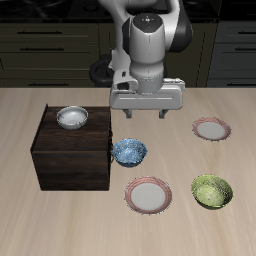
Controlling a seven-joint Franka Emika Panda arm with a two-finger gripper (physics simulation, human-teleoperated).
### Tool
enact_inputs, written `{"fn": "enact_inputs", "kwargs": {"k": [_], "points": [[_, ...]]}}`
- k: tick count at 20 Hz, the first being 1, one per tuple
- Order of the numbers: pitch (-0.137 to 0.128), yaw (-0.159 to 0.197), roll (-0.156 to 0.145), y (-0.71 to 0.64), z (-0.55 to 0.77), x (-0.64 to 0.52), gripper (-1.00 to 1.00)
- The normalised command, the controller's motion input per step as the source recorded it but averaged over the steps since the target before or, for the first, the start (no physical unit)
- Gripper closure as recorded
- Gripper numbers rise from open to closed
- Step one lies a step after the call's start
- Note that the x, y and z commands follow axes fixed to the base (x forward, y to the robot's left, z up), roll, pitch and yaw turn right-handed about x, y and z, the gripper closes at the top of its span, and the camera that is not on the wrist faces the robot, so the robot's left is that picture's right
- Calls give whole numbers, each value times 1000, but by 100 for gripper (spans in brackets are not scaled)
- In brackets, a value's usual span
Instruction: Place the blue bowl onto the plate that is on the left side of the table
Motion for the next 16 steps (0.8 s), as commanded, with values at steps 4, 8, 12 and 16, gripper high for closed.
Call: {"fn": "enact_inputs", "kwargs": {"k": [4, 8, 12, 16], "points": [[17, 1, -23, -36, -234, 71, -100], [16, 6, -5, 32, -235, 60, -100], [26, 2, 3, 19, -306, 33, -100], [14, 13, -8, -51, -199, 33, -100]]}}
